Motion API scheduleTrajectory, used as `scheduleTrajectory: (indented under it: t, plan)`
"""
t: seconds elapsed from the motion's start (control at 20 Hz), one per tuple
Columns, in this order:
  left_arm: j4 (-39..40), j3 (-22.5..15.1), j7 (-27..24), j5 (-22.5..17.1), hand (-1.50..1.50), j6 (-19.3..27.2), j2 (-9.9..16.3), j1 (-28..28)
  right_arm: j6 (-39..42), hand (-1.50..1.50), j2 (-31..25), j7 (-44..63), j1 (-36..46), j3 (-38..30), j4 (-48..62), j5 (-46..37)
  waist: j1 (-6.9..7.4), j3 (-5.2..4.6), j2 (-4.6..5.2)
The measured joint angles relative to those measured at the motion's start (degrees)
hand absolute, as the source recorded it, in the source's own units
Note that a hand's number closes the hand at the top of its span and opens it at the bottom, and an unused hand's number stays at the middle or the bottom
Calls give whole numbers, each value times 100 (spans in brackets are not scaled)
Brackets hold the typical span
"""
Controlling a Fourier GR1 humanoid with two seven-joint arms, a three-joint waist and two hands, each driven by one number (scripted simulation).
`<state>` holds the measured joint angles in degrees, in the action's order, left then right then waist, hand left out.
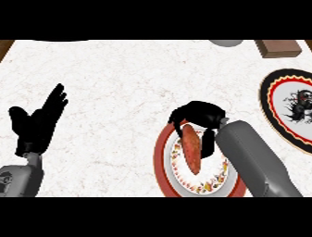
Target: Pick the sweet potato from the plate and place it in the plate
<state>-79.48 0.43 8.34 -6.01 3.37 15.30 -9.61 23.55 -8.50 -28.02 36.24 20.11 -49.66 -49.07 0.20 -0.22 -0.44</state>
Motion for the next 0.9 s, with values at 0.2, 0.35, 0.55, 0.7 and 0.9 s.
scheduleTrajectory:
  t: [0.2, 0.35, 0.55, 0.7, 0.9]
  plan:
    - [-171, 57, 161, 6, 0, 19, 37, 51, -167, 150, 47, 687, -434, -229, -518, 0, -72, -6, -30]
    - [-167, 72, 89, 55, 0, 88, 4, 155, -473, 150, 15, 1365, -904, -460, -1035, -31, -189, -9, -62]
    - [-179, 113, 105, 50, 0, 105, 1, 215, -1010, 150, -80, 2095, -1448, -610, -2050, -261, -252, -1, -60]
    - [-139, 196, 5, 20, 0, 52, 62, 301, -1549, 150, -87, 2418, -1801, -789, -2918, -369, -308, 4, -65]
    - [-157, 213, 21, 2, 0, 28, 67, 315, -2277, 150, -97, 2878, -2088, -1095, -4019, -629, -315, 11, -57]
